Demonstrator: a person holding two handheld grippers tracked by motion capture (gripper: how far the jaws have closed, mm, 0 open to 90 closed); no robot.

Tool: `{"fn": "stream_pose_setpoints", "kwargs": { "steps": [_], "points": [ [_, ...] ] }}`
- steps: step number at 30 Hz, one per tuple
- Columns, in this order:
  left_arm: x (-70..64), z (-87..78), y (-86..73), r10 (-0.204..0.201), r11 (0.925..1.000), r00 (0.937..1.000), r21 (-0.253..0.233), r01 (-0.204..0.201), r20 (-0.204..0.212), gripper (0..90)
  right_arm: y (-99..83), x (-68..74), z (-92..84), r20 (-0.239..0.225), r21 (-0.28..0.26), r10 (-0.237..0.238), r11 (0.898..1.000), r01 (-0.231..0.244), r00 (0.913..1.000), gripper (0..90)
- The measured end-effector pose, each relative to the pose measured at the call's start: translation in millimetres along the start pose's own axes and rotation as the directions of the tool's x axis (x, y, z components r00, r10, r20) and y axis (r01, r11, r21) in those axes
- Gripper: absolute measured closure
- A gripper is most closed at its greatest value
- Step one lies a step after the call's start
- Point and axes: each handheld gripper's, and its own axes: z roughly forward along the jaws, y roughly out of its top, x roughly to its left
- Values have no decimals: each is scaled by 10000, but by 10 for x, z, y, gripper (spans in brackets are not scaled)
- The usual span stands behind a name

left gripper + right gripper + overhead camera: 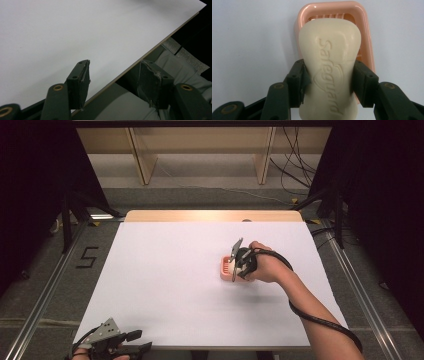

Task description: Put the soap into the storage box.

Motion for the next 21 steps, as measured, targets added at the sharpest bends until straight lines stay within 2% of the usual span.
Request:
{"fn": "stream_pose_setpoints", "kwargs": {
  "steps": [3, 5, 6, 9, 10, 12, 18, 21],
  "points": [
    [-5, 9, -4, -16, 9999, 10000, -106, 16, -16, 414, 8, -14, 5, 55, 41, 15, 10000, -16, 10000, 504],
    [-10, 9, -6, -168, 9998, 9999, -71, 168, -21, 414, 14, -25, 2, 111, -8, -40, 10000, 40, 9999, 504],
    [-2, 7, -4, 0, 9999, 10000, -105, -1, -34, 414, 16, -36, 2, 99, -46, -102, 9999, 103, 9999, 504],
    [-9, 9, -6, -111, 9999, 9999, -88, 111, -40, 414, 22, -44, 11, 105, 19, -81, 10000, 81, 9999, 504],
    [-5, 8, -4, -5, 9999, 10000, -106, 5, -19, 414, 25, -44, 12, 136, 31, -25, 10000, 25, 9999, 504],
    [-11, 9, -6, -166, 9998, 9999, -73, 166, -22, 414, 31, -52, 16, 126, 34, -49, 10000, 49, 9999, 504],
    [-10, 9, -7, -158, 9998, 9999, -75, 158, -17, 414, 47, -67, 36, 112, 52, 8, 10000, -9, 9999, 504],
    [-10, 8, -7, -157, 9999, 9999, -68, 157, -15, 414, 48, -77, 51, 150, 33, -142, 9999, 141, 9998, 504]
  ]
}}
